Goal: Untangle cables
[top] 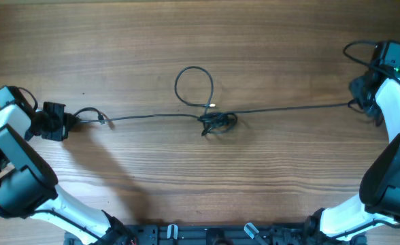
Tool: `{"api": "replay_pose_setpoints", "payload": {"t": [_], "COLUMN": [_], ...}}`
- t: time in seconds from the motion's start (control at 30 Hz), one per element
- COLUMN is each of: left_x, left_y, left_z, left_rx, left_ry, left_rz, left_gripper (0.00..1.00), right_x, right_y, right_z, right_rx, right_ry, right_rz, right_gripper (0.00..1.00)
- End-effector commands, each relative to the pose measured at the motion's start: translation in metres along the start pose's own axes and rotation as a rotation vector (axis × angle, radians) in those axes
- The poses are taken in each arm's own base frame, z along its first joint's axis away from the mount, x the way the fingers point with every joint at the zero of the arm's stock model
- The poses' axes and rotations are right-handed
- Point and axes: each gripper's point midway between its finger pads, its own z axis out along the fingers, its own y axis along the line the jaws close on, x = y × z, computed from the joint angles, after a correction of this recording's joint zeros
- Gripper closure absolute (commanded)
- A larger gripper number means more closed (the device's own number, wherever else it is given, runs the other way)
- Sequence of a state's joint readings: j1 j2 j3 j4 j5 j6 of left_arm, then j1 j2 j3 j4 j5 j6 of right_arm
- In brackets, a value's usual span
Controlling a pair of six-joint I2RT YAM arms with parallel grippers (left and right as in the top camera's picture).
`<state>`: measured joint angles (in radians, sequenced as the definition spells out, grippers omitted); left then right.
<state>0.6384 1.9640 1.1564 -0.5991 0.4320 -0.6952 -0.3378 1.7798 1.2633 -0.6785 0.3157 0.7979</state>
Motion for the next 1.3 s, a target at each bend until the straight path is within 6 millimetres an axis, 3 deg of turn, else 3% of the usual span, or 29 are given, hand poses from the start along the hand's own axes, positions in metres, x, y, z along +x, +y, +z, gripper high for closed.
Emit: {"api": "replay_pose_setpoints", "payload": {"t": [0.0,0.1,0.2,0.4,0.53,0.63,0.73,0.93,0.97,1.0,1.03,1.07,1.17,1.2,1.27], "left_x": [-0.03,-0.042,-0.064,-0.101,-0.111,-0.111,-0.108,-0.09,-0.086,-0.081,-0.078,-0.073,-0.06,-0.056,-0.043], "left_y": [0.045,0.036,0.032,0.051,0.06,0.061,0.057,0.027,0.018,0.01,0.002,-0.009,-0.041,-0.049,-0.072], "left_z": [0.013,0.013,0.008,-0.01,-0.017,-0.017,-0.015,-0.005,-0.005,-0.006,-0.008,-0.013,-0.03,-0.036,-0.051], "left_rx": [-0.1,-0.061,-0.062,-0.148,-0.145,-0.134,-0.117,-0.022,-0.001,0.016,0.03,0.049,0.102,0.116,0.147], "left_ry": [-0.129,-0.178,-0.282,-0.48,-0.501,-0.493,-0.474,-0.37,-0.35,-0.332,-0.32,-0.305,-0.282,-0.278,-0.266], "left_rz": [-0.091,-0.067,-0.048,-0.123,-0.155,-0.161,-0.155,-0.056,-0.021,0.007,0.027,0.053,0.104,0.118,0.157], "left_gripper": [0.96,0.96,0.96,0.96,0.96,0.96,0.96,0.96,0.91,0.71,0.6,0.36,0.12,0.05,0.02], "right_x": [-0.068,-0.092,-0.108,-0.133,-0.137,-0.133,-0.13,-0.111,-0.107,-0.103,-0.1,-0.097,-0.092,-0.09,-0.082], "right_y": [-0.027,-0.02,-0.026,-0.072,-0.101,-0.089,-0.068,-0.03,-0.023,-0.016,-0.009,0.0,0.024,0.029,0.043], "right_z": [-0.001,-0.003,-0.004,0.006,0.029,0.044,0.047,0.042,0.04,0.036,0.032,0.024,-0.003,-0.011,-0.036], "right_rx": [0.134,0.101,0.112,0.214,0.233,0.124,0.016,-0.08,-0.1,-0.119,-0.141,-0.169,-0.246,-0.264,-0.302], "right_ry": [-0.271,-0.341,-0.383,-0.413,-0.357,-0.294,-0.268,-0.225,-0.217,-0.208,-0.202,-0.197,-0.206,-0.212,-0.229], "right_rz": [0.033,-0.029,-0.047,0.029,0.073,0.038,0.028,-0.145,-0.17,-0.181,-0.191,-0.205,-0.239,-0.249,-0.281], "right_gripper": [0.95,0.95,0.95,0.96,0.95,0.95,0.95,0.94,0.84,0.56,0.37,0.19,0.01,0.01,0.01]}}
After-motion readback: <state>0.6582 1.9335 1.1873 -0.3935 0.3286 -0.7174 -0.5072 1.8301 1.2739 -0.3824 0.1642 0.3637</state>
